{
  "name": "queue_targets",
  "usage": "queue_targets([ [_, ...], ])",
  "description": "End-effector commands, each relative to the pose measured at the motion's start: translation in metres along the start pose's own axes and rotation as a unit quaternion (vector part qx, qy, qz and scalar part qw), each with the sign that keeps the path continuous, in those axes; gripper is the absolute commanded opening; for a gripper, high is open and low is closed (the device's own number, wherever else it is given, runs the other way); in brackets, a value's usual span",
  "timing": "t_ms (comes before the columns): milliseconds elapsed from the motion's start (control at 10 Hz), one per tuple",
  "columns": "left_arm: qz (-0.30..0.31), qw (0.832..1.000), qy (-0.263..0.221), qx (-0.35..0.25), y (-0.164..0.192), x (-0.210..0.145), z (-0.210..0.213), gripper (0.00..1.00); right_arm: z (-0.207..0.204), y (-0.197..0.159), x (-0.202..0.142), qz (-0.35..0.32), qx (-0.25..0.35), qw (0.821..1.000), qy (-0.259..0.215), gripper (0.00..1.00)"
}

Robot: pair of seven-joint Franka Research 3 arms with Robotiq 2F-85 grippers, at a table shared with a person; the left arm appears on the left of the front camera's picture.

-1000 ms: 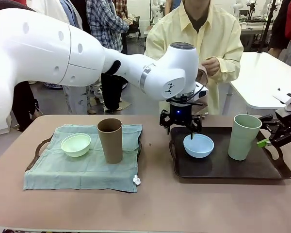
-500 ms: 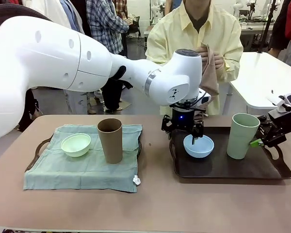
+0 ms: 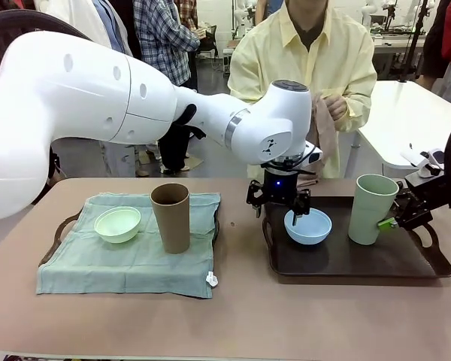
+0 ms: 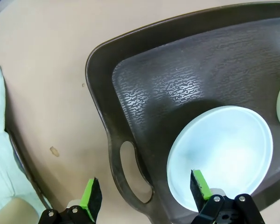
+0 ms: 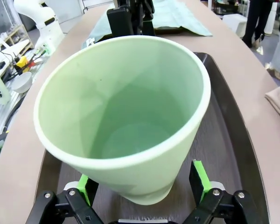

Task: Set up a tray with a mat and arrange the tableware.
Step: Pick up the Picnic Bowl and Reusable plastic cup from the Handle tray in front of the human's position and hold them in the air.

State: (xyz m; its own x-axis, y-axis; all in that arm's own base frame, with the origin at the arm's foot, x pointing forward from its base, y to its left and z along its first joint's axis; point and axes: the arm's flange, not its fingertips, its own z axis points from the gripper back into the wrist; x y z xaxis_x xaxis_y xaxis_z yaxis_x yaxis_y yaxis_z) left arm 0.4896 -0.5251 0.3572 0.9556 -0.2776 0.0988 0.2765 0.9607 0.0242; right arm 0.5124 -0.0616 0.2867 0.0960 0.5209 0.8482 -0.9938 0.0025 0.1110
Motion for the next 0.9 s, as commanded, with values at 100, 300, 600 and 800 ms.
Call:
queue_targets([
  [100,0.021,1.000,0.008,0.011,-0.005,0.006,0.000,1.00,-0.008,-0.001,0.002,0.004,-0.003,1.000,-0.008,1.00],
  [300,0.023,1.000,0.016,0.004,-0.006,0.008,-0.002,1.00,-0.017,-0.002,0.005,0.006,0.004,1.000,-0.011,1.00],
  [600,0.028,0.999,0.024,0.000,-0.006,0.012,-0.005,1.00,-0.027,-0.004,0.008,0.001,0.014,1.000,-0.012,1.00],
  [800,0.040,0.998,0.043,-0.019,-0.008,0.016,-0.008,1.00,-0.028,-0.004,0.009,-0.002,0.017,1.000,-0.013,1.00],
])
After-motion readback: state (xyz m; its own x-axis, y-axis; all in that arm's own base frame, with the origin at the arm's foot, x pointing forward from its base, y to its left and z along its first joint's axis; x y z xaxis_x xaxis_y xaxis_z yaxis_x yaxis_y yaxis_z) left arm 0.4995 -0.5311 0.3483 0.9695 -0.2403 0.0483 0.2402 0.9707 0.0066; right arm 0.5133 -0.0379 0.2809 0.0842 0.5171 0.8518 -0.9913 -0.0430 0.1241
